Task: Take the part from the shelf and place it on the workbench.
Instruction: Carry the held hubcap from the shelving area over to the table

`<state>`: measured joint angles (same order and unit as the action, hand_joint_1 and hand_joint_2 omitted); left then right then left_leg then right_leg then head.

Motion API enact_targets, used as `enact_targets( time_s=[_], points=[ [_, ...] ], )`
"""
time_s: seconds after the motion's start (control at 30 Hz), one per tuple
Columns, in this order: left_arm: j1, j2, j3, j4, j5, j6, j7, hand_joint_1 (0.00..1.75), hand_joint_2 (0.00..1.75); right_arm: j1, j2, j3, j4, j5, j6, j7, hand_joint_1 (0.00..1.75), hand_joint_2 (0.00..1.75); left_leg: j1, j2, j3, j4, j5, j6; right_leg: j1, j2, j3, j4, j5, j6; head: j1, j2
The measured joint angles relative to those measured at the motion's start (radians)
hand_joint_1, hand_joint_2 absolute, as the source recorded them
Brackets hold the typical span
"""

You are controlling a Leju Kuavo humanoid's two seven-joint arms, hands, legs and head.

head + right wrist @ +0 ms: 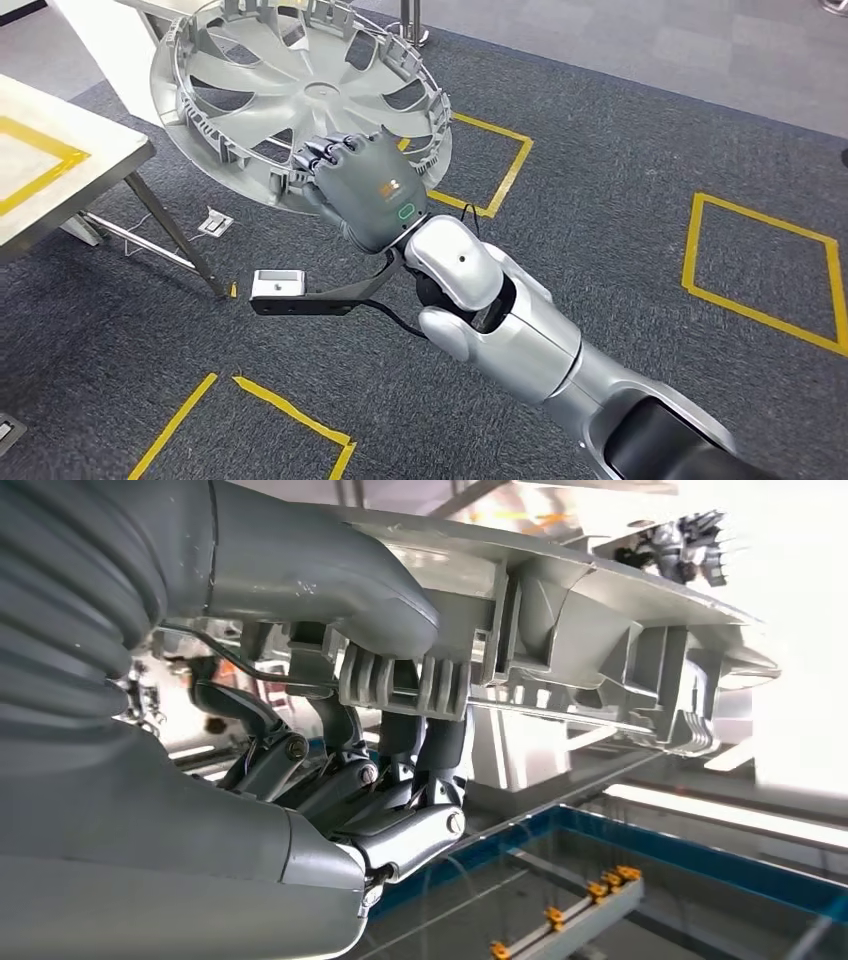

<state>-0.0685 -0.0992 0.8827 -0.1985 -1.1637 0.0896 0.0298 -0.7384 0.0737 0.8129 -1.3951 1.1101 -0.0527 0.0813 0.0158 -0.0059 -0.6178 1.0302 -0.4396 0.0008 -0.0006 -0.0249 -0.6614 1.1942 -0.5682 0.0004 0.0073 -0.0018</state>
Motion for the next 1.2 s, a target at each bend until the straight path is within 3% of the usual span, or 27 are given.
enact_targets(
  time_s=[0.07,0.1,0.13,0.23,0.3,0.37,0.4,0.47,0.5,0.57,0.6,0.63,0.67,0.7,0.77,0.8,0.9,0.97,1.03,1.1,1.13,1.2],
  points=[
    [-0.001,0.000,0.000,0.000,0.000,0.000,0.000,0.00,1.75,0.002,-0.002,0.000,0.002,0.000,0.000,0.000,1.75,1.75,0.000,-0.020,-0.002,0.001,0.001,0.003,-0.002,0.017,-0.062,0.125,-0.044,0.003,0.000,0.000],
    [-0.001,0.000,0.000,0.000,0.000,0.000,0.000,0.00,1.75,0.003,-0.002,0.000,0.003,0.000,0.000,0.001,1.75,1.75,0.000,-0.031,-0.002,0.002,0.001,0.002,-0.002,0.019,-0.074,0.145,-0.041,0.003,0.000,0.000],
    [-0.001,0.000,0.000,0.000,0.000,0.000,0.000,0.00,1.75,0.004,-0.003,0.000,0.004,0.000,0.000,0.001,1.75,1.75,0.000,-0.043,-0.002,0.003,0.001,0.002,-0.002,0.021,-0.065,0.124,-0.019,0.001,0.000,0.000],
    [0.000,-0.001,0.000,0.000,0.000,0.000,0.000,0.00,1.75,0.002,-0.003,0.000,0.005,0.000,0.000,0.002,1.75,1.75,0.001,-0.075,-0.005,0.006,0.004,-0.006,-0.003,0.055,0.030,-0.081,0.073,-0.010,0.000,0.000],
    [-0.001,-0.001,0.000,0.000,0.000,0.000,0.001,0.00,1.75,0.000,-0.003,0.000,0.005,0.000,0.000,0.002,1.75,1.75,0.001,-0.090,-0.010,0.005,0.008,-0.019,0.000,0.070,0.059,-0.146,0.088,-0.014,0.000,0.000],
    [0.001,0.001,0.000,0.000,-0.004,0.000,0.008,0.00,1.75,-0.001,-0.003,0.000,0.005,-0.003,-0.002,0.005,1.75,1.75,0.003,-0.102,-0.015,0.000,0.013,-0.034,0.002,0.055,0.060,-0.152,0.093,-0.022,0.000,0.000],
    [0.002,0.002,0.000,0.000,-0.006,-0.001,0.012,0.00,1.75,-0.001,-0.004,0.000,0.005,-0.006,-0.002,0.008,1.75,1.75,0.003,-0.096,-0.019,0.002,0.011,-0.040,0.001,0.046,0.063,-0.157,0.097,-0.028,-0.001,0.000],
    [0.002,0.005,0.000,0.001,-0.009,-0.004,0.017,0.00,1.75,-0.003,-0.007,0.000,0.005,-0.012,-0.004,0.011,1.75,1.75,0.000,-0.056,-0.044,0.052,-0.023,-0.048,-0.003,0.027,0.068,-0.167,0.105,-0.041,-0.006,0.000],
    [0.001,0.005,0.000,0.002,-0.010,-0.005,0.017,0.00,1.75,-0.003,-0.010,0.000,0.005,-0.013,-0.005,0.011,1.75,1.75,-0.001,-0.029,-0.067,0.106,-0.054,-0.050,-0.003,0.018,0.069,-0.168,0.106,-0.044,-0.009,0.000],
    [0.000,0.006,0.000,0.002,-0.010,-0.005,0.018,0.00,1.75,-0.001,-0.018,-0.001,0.005,-0.014,-0.006,0.011,1.75,1.75,0.000,-0.006,-0.119,0.228,-0.108,-0.055,-0.001,-0.001,0.069,-0.168,0.105,-0.047,-0.010,0.000],
    [0.000,0.007,0.000,0.002,-0.010,-0.005,0.018,0.00,1.75,0.000,-0.020,-0.001,0.005,-0.014,-0.006,0.010,1.75,1.75,0.000,-0.003,-0.131,0.259,-0.114,-0.057,-0.001,-0.011,0.069,-0.167,0.104,-0.047,-0.010,0.000],
    [0.000,0.008,0.000,0.002,-0.010,-0.005,0.018,0.00,1.75,0.001,-0.022,-0.001,0.005,-0.014,-0.006,0.010,1.75,1.75,0.001,0.000,-0.124,0.252,-0.101,-0.057,-0.001,-0.020,0.069,-0.166,0.103,-0.046,-0.010,0.000],
    [0.000,0.009,0.000,0.002,-0.010,-0.005,0.018,0.00,1.75,0.001,-0.023,-0.001,0.005,-0.014,-0.006,0.010,1.75,1.75,0.001,0.007,-0.097,0.204,-0.073,-0.058,-0.002,-0.029,0.069,-0.164,0.101,-0.044,-0.010,0.000],
    [0.000,0.010,0.000,0.002,-0.010,-0.005,0.018,0.00,1.75,0.001,-0.023,-0.001,0.005,-0.015,-0.006,0.009,1.75,1.75,0.000,0.022,-0.060,0.134,-0.044,-0.057,-0.002,-0.038,0.069,-0.160,0.098,-0.041,-0.010,0.000],
    [-0.003,0.012,0.000,0.002,-0.010,-0.005,0.018,0.00,1.75,0.000,-0.023,-0.001,0.005,-0.015,-0.006,0.008,1.75,1.75,-0.004,0.049,-0.003,0.027,-0.011,-0.046,0.003,-0.052,0.068,-0.155,0.093,-0.032,-0.010,0.000],
    [-0.004,0.011,0.000,0.002,-0.010,-0.005,0.018,0.00,1.75,0.000,-0.024,-0.001,0.005,-0.015,-0.006,0.008,1.75,1.75,-0.006,0.054,0.005,0.007,-0.009,-0.037,0.007,-0.058,0.068,-0.153,0.092,-0.027,-0.009,0.000],
    [-0.003,0.012,0.000,0.002,-0.010,-0.005,0.018,0.00,1.75,-0.001,-0.024,-0.001,0.004,-0.015,-0.007,0.008,1.75,1.75,-0.007,0.028,0.002,0.005,-0.005,-0.015,0.007,-0.069,0.069,-0.150,0.086,-0.013,-0.008,0.000],
    [-0.003,0.012,0.000,0.002,-0.010,-0.005,0.018,0.00,1.75,-0.001,-0.025,-0.001,0.004,-0.015,-0.007,0.008,1.75,1.75,-0.003,0.012,0.002,0.002,-0.001,-0.003,0.003,-0.035,0.050,-0.105,0.054,-0.001,-0.006,0.000],
    [-0.004,0.012,0.000,0.001,-0.010,-0.005,0.018,0.00,1.75,0.000,-0.029,-0.001,0.004,-0.015,-0.007,0.008,1.75,1.75,-0.002,-0.006,-0.001,0.002,0.002,0.004,0.000,0.007,-0.010,0.018,-0.007,0.006,-0.005,0.000],
    [-0.005,0.013,0.000,0.001,-0.010,-0.003,0.018,0.00,1.75,0.001,-0.033,-0.001,0.004,-0.017,-0.007,0.008,1.75,1.75,-0.002,-0.027,-0.003,0.003,0.003,0.005,0.000,0.018,-0.062,0.123,-0.038,0.007,-0.005,0.000],
    [-0.004,0.013,0.000,0.001,-0.010,-0.001,0.018,0.00,1.75,0.002,-0.033,-0.001,0.004,-0.020,-0.007,0.008,1.75,1.75,-0.003,-0.038,-0.004,0.004,0.003,0.005,0.000,0.020,-0.064,0.125,-0.026,0.005,-0.005,0.000],
    [-0.003,0.013,0.000,0.001,-0.009,0.003,0.018,0.00,1.75,0.000,-0.034,0.000,0.004,-0.025,-0.007,0.008,1.75,1.75,-0.002,-0.062,-0.004,0.006,0.004,0.003,0.000,0.035,-0.015,0.020,0.040,-0.004,-0.005,0.000]
  ],
)
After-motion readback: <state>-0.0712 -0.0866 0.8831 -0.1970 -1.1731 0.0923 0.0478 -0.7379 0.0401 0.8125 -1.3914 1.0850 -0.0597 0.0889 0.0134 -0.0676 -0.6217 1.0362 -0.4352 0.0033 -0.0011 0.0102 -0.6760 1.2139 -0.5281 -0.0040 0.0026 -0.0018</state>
